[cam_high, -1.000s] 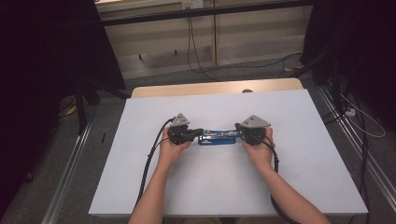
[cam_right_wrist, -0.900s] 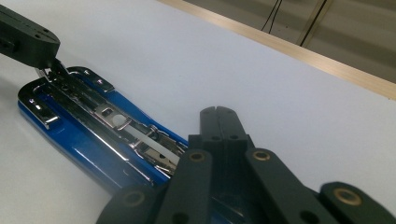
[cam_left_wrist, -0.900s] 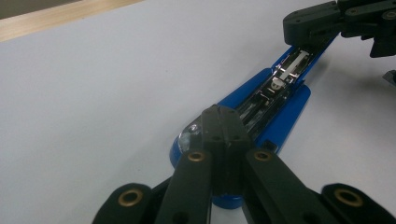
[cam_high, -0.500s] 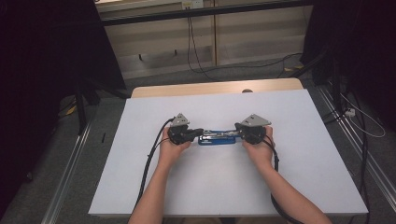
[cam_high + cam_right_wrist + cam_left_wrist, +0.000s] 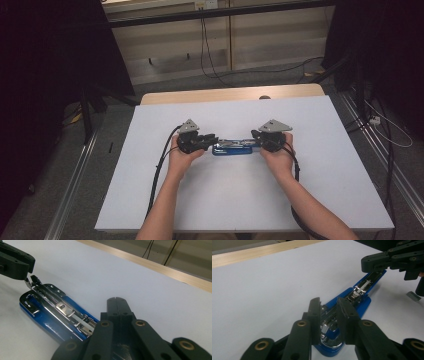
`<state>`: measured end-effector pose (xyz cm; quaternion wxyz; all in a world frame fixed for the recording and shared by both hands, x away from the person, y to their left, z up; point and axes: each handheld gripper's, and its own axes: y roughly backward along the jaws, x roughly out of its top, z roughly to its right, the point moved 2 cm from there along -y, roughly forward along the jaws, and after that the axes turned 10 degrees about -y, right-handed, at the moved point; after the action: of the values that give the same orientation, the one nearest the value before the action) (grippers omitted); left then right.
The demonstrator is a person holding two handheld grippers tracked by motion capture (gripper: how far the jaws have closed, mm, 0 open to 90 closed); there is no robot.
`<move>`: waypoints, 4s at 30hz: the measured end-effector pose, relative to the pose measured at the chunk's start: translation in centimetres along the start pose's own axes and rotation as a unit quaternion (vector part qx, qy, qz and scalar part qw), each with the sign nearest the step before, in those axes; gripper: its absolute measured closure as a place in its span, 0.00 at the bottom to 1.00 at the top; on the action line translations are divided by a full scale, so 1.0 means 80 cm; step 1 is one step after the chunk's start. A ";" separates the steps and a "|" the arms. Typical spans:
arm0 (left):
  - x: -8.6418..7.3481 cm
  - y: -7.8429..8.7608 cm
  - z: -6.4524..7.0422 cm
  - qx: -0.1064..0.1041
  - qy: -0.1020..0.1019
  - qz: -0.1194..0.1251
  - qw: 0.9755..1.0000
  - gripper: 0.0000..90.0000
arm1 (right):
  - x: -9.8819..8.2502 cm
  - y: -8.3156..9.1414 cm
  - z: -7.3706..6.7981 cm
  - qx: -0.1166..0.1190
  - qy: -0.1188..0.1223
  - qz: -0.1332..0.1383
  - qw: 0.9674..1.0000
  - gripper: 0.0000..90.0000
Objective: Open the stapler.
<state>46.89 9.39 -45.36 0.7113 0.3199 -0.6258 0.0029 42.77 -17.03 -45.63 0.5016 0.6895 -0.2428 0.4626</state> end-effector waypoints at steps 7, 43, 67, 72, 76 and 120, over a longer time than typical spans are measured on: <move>0.010 0.011 0.003 0.024 0.009 -0.007 1.000 0.46 | 0.008 0.017 0.005 0.023 -0.001 0.001 1.000 0.87; 0.001 0.041 0.020 0.045 -0.012 -0.046 0.998 0.11 | -0.066 0.117 0.041 0.049 -0.064 -0.054 0.995 0.18; 0.000 0.052 0.019 0.060 -0.012 -0.041 0.997 0.11 | -0.094 0.134 0.036 0.036 -0.059 -0.106 0.992 0.50; 0.001 0.053 0.019 0.064 -0.018 -0.042 0.997 0.11 | -0.098 0.132 0.036 0.032 -0.062 -0.115 0.991 0.56; 0.000 0.055 0.017 0.067 -0.014 -0.041 0.997 0.11 | -0.098 0.129 0.036 0.034 -0.065 -0.117 0.990 0.61; 0.001 0.061 0.016 0.075 -0.018 -0.040 0.996 0.12 | -0.095 0.126 0.052 0.034 -0.041 -0.124 0.991 0.88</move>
<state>43.82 12.64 -43.08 0.6732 0.3973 -0.6235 0.0155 32.93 -25.62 -47.91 0.5211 0.7494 -0.1599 0.3759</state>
